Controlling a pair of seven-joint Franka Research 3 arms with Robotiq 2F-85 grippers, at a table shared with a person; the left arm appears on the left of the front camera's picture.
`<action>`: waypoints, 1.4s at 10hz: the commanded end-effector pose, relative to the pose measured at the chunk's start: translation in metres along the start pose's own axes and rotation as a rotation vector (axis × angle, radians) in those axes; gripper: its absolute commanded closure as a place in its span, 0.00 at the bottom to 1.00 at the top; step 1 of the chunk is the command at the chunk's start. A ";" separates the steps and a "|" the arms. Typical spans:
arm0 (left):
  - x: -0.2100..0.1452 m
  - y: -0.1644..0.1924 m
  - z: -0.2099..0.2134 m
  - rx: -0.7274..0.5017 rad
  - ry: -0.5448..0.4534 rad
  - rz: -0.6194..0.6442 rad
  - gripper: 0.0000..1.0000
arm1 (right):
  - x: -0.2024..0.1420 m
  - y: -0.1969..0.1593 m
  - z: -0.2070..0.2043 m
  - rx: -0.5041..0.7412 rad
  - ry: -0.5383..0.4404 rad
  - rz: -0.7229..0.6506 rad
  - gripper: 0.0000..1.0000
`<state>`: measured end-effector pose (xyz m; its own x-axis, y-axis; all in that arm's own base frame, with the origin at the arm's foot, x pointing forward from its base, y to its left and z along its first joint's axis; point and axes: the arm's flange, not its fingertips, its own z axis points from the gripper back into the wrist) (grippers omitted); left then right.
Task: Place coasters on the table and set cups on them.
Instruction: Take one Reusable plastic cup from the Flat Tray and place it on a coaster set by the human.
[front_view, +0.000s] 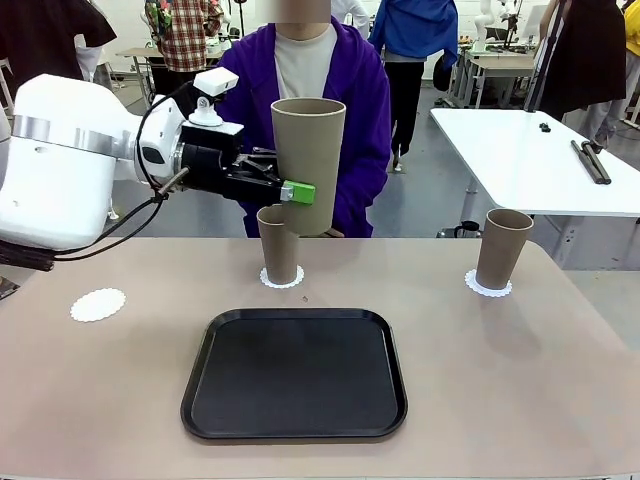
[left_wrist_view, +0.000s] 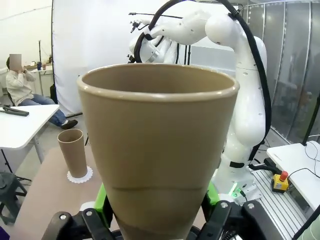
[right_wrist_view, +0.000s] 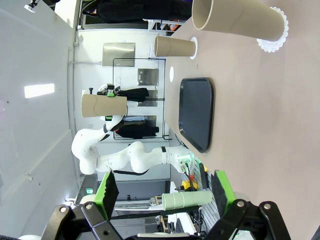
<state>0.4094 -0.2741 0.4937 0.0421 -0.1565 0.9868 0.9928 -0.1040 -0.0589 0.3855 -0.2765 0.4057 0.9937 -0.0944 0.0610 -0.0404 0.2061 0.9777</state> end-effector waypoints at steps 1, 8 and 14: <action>-0.011 0.005 -0.007 -0.017 -0.001 0.020 0.75 | 0.000 0.001 0.000 0.002 -0.007 -0.002 0.00; -0.058 0.026 0.222 0.427 -0.144 0.061 0.16 | 0.000 0.001 0.000 0.002 -0.007 -0.002 0.00; -0.125 -0.007 0.357 0.737 -0.163 0.157 0.16 | 0.000 0.001 0.000 0.002 -0.007 -0.002 0.00</action>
<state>0.4429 0.1010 0.4241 0.1708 0.0438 0.9843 0.7971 0.5811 -0.1642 0.3851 -0.2769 0.4057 0.9936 -0.0955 0.0610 -0.0402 0.2059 0.9777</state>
